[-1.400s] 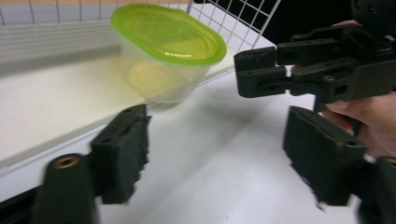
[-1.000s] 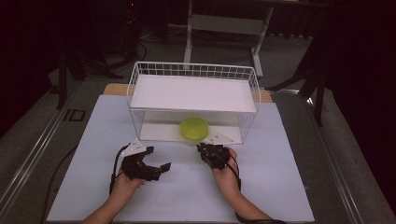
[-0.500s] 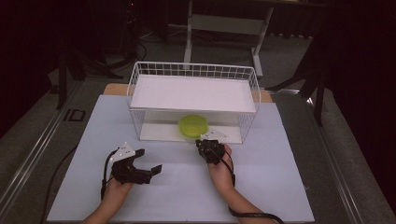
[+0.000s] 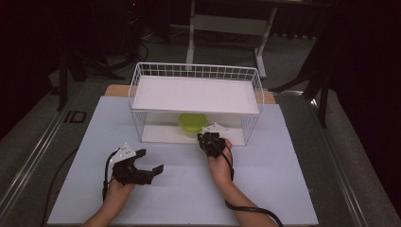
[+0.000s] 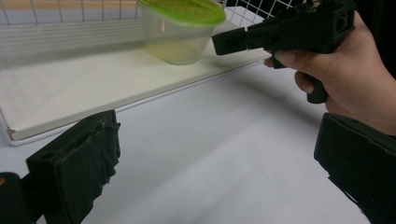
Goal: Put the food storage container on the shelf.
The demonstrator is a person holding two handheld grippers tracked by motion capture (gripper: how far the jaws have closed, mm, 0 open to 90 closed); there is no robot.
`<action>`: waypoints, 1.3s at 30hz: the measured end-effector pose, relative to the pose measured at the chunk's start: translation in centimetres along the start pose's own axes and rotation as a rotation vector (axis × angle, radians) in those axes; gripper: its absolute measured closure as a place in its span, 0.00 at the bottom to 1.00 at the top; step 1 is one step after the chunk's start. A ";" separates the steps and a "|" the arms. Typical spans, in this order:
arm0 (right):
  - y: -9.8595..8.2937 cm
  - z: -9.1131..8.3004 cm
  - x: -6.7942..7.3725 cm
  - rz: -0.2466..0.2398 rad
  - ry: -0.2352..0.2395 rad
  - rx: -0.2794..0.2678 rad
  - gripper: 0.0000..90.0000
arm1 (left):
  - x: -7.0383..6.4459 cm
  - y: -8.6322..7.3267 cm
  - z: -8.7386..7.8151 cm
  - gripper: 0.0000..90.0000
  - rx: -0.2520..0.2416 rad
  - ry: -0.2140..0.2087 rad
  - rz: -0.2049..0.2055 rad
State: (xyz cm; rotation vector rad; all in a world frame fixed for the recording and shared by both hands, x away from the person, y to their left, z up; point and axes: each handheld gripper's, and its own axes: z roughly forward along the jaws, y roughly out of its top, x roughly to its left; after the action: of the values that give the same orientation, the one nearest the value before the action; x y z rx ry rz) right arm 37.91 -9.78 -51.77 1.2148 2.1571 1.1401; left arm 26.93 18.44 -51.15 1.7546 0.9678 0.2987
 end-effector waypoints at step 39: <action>-0.1 -2.0 0.8 -0.019 0.098 -0.041 0.53 | -0.7 0.3 0.4 0.01 -0.018 -0.030 0.003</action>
State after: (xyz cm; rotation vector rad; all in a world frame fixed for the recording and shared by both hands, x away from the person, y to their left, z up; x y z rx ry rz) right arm 36.06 -10.00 -50.66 1.1407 2.2001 1.2544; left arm 26.86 17.68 -50.91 1.7402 0.9383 0.2811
